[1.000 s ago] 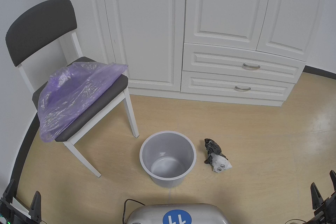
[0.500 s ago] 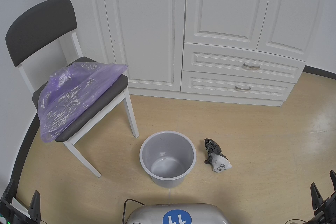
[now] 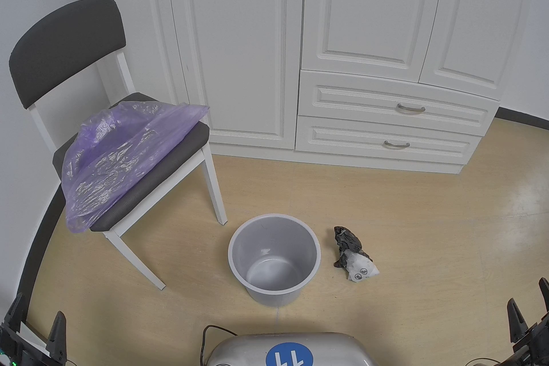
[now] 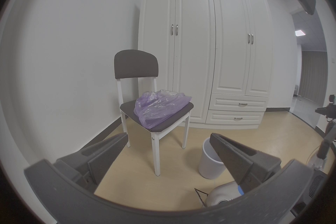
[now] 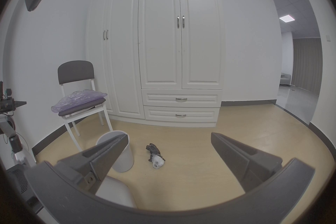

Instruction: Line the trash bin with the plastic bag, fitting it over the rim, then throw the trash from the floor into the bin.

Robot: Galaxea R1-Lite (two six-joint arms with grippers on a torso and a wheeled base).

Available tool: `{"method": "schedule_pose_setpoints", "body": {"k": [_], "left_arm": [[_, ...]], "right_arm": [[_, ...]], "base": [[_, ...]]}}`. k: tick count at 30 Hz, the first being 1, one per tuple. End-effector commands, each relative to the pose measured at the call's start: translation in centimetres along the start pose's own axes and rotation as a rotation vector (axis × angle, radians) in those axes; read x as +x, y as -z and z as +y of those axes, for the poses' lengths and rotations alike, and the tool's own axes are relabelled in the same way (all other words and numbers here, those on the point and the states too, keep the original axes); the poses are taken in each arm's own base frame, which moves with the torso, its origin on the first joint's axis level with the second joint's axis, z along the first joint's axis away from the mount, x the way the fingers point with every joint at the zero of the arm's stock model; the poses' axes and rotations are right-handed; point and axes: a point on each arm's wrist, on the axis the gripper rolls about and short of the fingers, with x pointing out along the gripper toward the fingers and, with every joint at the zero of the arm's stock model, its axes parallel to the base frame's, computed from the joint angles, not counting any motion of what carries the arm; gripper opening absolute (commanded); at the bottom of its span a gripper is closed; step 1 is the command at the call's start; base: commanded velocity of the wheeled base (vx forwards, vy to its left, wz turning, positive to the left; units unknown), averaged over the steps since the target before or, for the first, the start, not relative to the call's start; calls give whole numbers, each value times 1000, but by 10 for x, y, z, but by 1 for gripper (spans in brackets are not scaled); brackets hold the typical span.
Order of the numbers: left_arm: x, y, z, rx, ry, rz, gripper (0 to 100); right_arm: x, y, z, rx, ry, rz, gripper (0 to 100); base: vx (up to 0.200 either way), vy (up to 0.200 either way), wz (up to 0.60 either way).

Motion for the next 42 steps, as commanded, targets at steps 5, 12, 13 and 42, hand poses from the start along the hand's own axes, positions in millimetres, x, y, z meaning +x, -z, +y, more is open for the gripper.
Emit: {"method": "schedule_pose_setpoints", "body": {"k": [5,12,13,42], "left_arm": [[0,5,0,-3,-2,0,100],[0,5,0,52,14,2,100],[0,5,-1,76,39,1,100],[0,5,1,19,-13,-6,100]], "right_arm": [[0,5,0,6,0,1,100],[0,5,0,-56,-20,1,100],[0,5,1,-66,-23,0,100],[0,2,0,-34,8,-22,100]], "base": [[0,0,0],[0,0,0],[0,0,0],[0,0,0]]}}
